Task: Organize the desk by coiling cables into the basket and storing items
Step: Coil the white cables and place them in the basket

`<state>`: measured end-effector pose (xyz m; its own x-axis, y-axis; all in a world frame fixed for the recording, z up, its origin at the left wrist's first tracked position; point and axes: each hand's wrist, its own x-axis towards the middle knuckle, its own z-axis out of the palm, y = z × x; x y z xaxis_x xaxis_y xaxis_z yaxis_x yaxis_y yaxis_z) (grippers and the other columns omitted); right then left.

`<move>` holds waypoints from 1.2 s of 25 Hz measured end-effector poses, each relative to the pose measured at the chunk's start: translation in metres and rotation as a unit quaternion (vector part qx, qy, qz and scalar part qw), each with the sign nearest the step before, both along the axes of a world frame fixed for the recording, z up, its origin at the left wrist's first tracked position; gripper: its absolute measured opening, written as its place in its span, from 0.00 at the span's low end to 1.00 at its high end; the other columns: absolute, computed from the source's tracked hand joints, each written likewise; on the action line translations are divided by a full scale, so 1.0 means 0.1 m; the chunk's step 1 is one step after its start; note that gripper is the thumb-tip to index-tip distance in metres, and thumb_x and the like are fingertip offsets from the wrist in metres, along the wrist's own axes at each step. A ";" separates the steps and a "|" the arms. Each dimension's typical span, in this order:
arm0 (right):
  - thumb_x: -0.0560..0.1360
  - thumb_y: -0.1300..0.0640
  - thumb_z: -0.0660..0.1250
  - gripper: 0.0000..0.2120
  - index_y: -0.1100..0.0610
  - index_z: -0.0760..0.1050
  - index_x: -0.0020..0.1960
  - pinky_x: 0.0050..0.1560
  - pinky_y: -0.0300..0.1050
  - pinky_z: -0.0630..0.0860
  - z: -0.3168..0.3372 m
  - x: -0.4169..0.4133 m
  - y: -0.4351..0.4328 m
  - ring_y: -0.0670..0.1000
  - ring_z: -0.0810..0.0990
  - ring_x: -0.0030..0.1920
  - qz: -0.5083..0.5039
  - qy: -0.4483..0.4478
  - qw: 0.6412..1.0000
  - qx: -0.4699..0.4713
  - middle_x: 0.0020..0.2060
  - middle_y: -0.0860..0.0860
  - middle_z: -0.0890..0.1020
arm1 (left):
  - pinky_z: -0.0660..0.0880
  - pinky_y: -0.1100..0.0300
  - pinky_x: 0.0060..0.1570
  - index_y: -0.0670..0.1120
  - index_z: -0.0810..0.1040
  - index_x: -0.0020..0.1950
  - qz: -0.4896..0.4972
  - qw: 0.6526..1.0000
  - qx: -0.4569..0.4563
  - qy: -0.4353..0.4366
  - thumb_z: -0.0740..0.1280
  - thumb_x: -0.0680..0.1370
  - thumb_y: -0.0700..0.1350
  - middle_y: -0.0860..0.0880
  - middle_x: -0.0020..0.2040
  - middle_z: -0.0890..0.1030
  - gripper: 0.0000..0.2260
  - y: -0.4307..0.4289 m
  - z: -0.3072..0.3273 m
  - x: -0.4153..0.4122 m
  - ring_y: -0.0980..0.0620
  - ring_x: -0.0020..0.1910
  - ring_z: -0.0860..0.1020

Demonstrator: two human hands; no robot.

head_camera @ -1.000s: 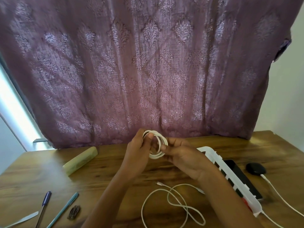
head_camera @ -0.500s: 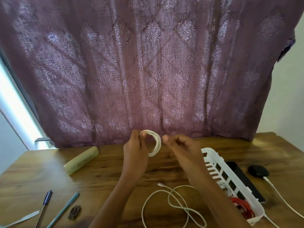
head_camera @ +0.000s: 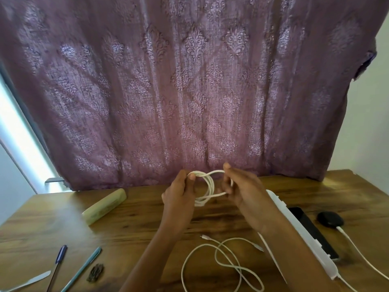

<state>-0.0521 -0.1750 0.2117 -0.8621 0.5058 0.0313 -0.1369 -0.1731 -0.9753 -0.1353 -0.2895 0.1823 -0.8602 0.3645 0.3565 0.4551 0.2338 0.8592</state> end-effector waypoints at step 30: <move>0.76 0.56 0.60 0.14 0.64 0.78 0.53 0.47 0.47 0.81 -0.33 -0.06 -0.12 0.56 0.83 0.46 0.007 0.026 0.987 -0.159 0.46 0.60 0.84 | 0.71 0.73 0.32 0.41 0.77 0.43 -0.071 0.951 0.218 -0.206 0.54 0.82 0.43 0.47 0.35 0.77 0.15 0.14 0.22 0.29 0.58 0.33 0.75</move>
<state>-0.0580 -0.1871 0.1785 -0.8709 0.4843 -0.0831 -0.1798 -0.4715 -0.8633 -0.1058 -0.2752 0.2038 -0.9128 0.3822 0.1443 0.0599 -0.2243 0.9727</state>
